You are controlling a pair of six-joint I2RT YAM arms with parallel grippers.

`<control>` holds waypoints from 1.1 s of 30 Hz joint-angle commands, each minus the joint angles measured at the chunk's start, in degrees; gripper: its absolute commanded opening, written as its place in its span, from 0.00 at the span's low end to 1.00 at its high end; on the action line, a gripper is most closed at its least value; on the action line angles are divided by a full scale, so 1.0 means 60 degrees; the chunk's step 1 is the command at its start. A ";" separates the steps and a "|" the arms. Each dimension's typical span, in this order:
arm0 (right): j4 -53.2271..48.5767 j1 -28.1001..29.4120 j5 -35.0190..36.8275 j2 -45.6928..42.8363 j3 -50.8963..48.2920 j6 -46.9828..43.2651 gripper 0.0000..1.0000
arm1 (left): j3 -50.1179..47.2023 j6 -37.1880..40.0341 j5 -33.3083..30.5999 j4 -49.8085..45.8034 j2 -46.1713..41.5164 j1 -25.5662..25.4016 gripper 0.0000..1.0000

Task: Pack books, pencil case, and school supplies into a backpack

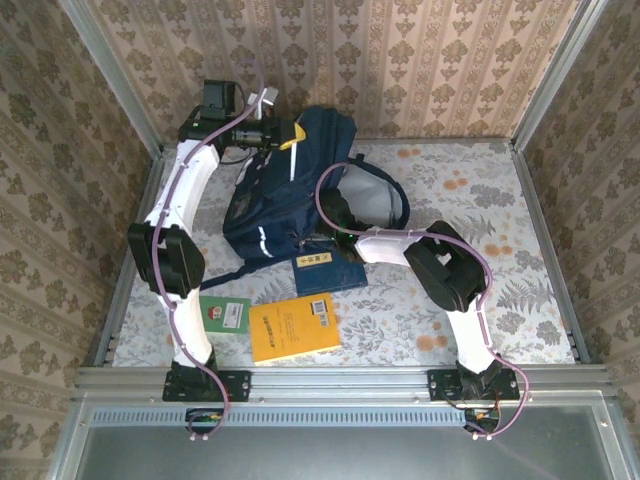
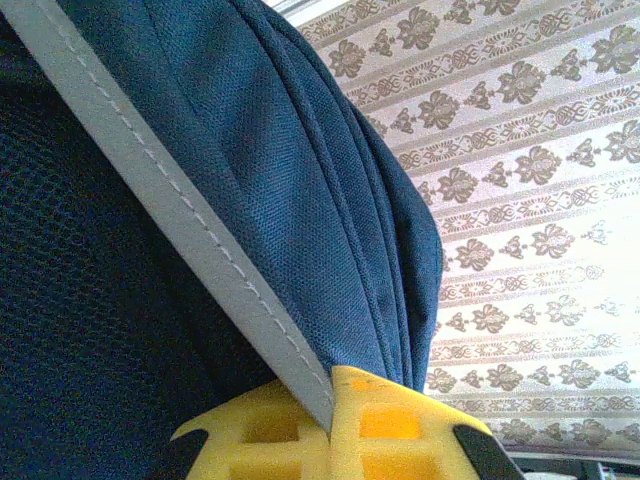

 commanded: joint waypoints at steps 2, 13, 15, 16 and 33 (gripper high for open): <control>-0.0558 -0.0264 -0.1026 -0.1205 -0.0129 -0.1580 0.91 | 0.0670 -0.0091 0.0989 0.1525 -0.0382 0.0422 0.00; -0.0732 -0.1334 -0.1363 -0.3375 -0.2124 -0.2070 0.96 | 0.0853 -0.0153 0.0783 0.1473 0.0005 0.1205 0.00; -0.1030 -0.1440 -0.1377 -0.3620 -0.2234 -0.2220 0.96 | 0.0866 -0.0237 0.0781 0.1577 0.0080 0.1278 0.00; -0.1081 -0.1485 -0.1426 -0.3737 -0.2299 -0.2272 0.96 | 0.0893 -0.0239 0.0783 0.1597 0.0126 0.1308 0.00; -0.1413 -0.1903 -0.0707 -0.5939 -0.3861 -0.2539 0.84 | 0.1805 0.1862 -0.0499 -0.0769 0.0437 0.1087 0.00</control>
